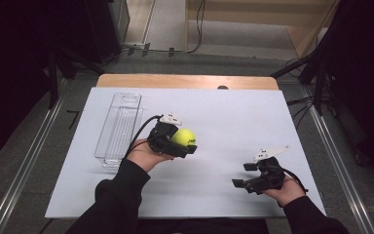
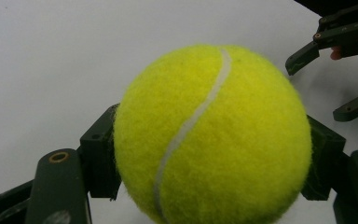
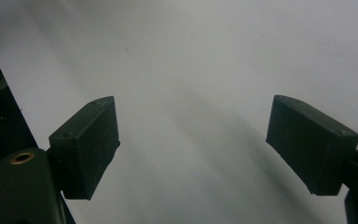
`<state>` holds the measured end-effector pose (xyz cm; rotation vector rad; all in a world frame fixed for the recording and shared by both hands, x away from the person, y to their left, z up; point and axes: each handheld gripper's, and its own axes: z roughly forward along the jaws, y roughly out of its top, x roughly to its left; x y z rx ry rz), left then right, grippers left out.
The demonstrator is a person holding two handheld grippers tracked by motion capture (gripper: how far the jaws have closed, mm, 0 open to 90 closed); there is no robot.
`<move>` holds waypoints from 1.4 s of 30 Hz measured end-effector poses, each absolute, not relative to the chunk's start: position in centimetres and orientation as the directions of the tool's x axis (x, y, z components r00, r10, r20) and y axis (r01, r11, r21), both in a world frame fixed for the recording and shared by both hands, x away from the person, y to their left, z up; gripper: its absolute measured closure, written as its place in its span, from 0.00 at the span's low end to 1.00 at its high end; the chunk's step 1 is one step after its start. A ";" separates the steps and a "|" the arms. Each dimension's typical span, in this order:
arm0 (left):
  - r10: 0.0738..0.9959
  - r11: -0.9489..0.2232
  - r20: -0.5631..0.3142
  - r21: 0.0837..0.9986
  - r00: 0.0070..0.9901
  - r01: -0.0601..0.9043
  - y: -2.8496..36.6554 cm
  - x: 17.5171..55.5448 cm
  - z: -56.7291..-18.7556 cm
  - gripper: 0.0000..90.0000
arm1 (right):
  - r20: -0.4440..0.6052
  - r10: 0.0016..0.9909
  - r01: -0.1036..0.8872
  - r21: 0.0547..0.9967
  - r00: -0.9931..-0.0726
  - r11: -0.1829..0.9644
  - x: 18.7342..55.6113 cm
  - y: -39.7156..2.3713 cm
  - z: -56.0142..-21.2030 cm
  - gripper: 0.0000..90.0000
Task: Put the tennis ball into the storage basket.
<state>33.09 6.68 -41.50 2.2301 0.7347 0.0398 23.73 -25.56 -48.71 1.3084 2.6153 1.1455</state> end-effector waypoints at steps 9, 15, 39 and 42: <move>0.531 -0.528 -0.210 0.676 0.821 0.514 7.2 33.4 -41.5 0.29 | 0.303 0.694 0.694 0.607 -0.653 0.388 23.7 -25.5 -48.7 0.17; 0.540 -0.526 -0.214 0.670 0.814 0.524 7.6 33.6 -41.3 0.29 | 0.303 0.695 0.695 0.606 -0.651 0.386 23.7 -25.5 -48.7 0.17; 0.581 -0.504 -0.214 0.662 0.785 0.554 9.2 34.1 -40.7 0.29 | 0.299 0.694 0.692 0.608 -0.654 0.390 23.7 -25.6 -48.7 0.17; 0.584 -0.504 -0.214 0.660 0.783 0.557 9.5 34.3 -40.6 0.29 | 0.299 0.695 0.692 0.608 -0.654 0.390 23.7 -25.6 -48.7 0.17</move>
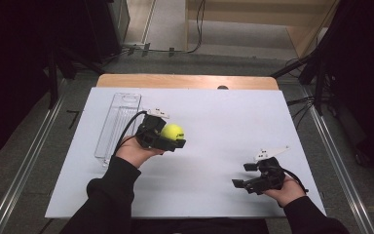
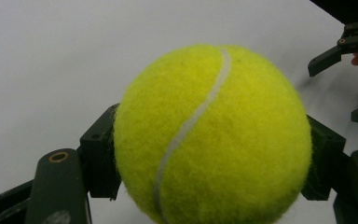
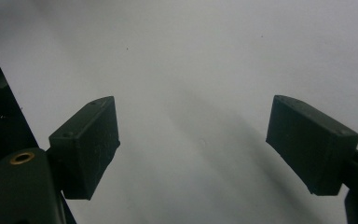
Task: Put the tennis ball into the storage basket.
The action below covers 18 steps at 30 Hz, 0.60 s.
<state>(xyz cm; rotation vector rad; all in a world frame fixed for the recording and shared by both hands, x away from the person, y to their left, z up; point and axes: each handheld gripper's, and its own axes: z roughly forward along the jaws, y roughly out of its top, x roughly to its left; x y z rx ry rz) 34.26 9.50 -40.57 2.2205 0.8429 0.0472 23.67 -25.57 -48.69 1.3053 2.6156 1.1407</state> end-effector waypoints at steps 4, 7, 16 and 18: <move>0.592 -0.504 -0.211 0.657 0.778 0.561 9.8 34.4 -40.5 0.29 | 0.301 0.695 0.693 0.608 -0.653 0.387 23.7 -25.6 -48.7 0.17; 0.600 -0.501 -0.208 0.654 0.772 0.566 10.1 34.5 -40.4 0.29 | 0.300 0.696 0.693 0.608 -0.653 0.388 23.7 -25.6 -48.7 0.17; 0.611 -0.493 -0.210 0.653 0.763 0.575 10.9 34.8 -40.4 0.29 | 0.300 0.695 0.692 0.607 -0.654 0.390 23.7 -25.6 -48.7 0.17; 0.615 -0.489 -0.213 0.652 0.759 0.580 11.1 34.9 -40.3 0.29 | 0.300 0.695 0.693 0.608 -0.653 0.389 23.7 -25.5 -48.7 0.17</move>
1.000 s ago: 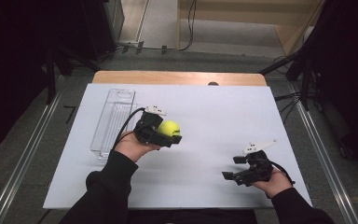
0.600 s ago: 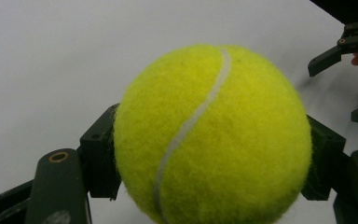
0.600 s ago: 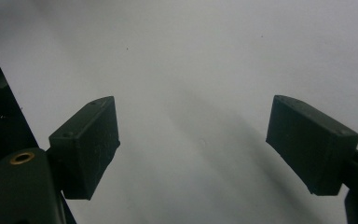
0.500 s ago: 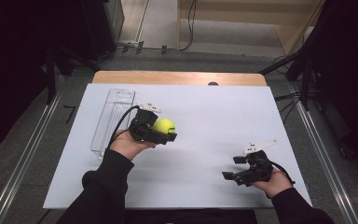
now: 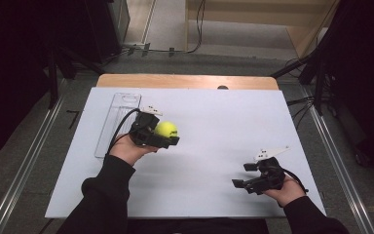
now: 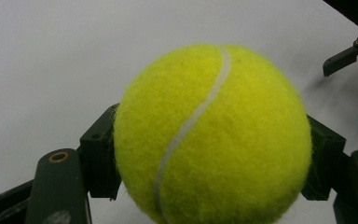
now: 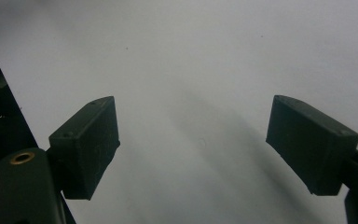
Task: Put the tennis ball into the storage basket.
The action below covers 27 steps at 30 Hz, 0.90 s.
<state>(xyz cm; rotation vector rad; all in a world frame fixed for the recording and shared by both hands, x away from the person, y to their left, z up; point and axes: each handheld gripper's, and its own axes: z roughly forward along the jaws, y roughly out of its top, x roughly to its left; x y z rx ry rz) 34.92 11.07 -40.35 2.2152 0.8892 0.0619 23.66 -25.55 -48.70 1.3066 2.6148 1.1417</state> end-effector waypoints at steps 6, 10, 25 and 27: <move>0.634 -0.487 -0.197 0.650 0.748 0.584 11.6 35.1 -40.3 0.29 | 0.300 0.695 0.693 0.608 -0.653 0.388 23.7 -25.6 -48.7 0.17; 0.643 -0.478 -0.198 0.651 0.740 0.590 12.0 35.3 -40.2 0.29 | 0.300 0.695 0.693 0.608 -0.653 0.388 23.7 -25.5 -48.7 0.17; 0.680 -0.463 -0.183 0.644 0.710 0.609 13.5 36.0 -40.2 0.29 | 0.300 0.695 0.693 0.606 -0.653 0.390 23.7 -25.6 -48.7 0.17; 0.688 -0.455 -0.182 0.646 0.703 0.613 13.6 36.0 -40.2 0.29 | 0.302 0.695 0.694 0.606 -0.652 0.388 23.7 -25.6 -48.7 0.17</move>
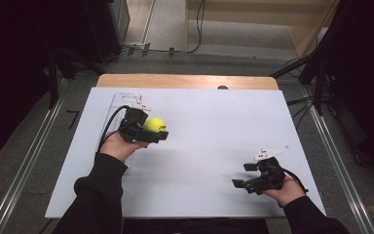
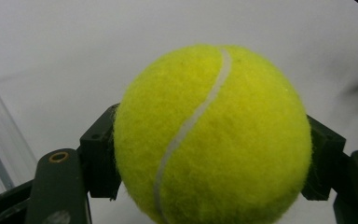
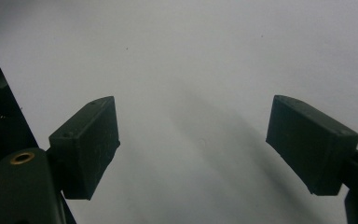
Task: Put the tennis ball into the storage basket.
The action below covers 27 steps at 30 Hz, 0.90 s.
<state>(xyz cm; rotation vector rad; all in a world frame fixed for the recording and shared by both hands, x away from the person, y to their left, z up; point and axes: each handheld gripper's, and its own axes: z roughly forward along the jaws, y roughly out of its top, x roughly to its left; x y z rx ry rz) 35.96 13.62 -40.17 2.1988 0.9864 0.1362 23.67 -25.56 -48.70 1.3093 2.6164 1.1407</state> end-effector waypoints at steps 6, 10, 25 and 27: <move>0.698 -0.446 -0.182 0.647 0.693 0.619 14.1 36.1 -40.1 0.29 | 0.301 0.695 0.693 0.607 -0.654 0.389 23.7 -25.6 -48.7 0.17; 0.705 -0.442 -0.179 0.646 0.686 0.622 14.5 36.2 -40.0 0.29 | 0.301 0.695 0.693 0.607 -0.653 0.389 23.7 -25.6 -48.7 0.17; 0.733 -0.417 -0.173 0.650 0.658 0.635 16.0 36.5 -39.5 0.29 | 0.301 0.697 0.695 0.606 -0.650 0.387 23.6 -25.6 -48.7 0.17; 0.735 -0.415 -0.174 0.648 0.655 0.638 16.2 36.5 -39.5 0.29 | 0.302 0.696 0.695 0.607 -0.651 0.386 23.6 -25.5 -48.7 0.17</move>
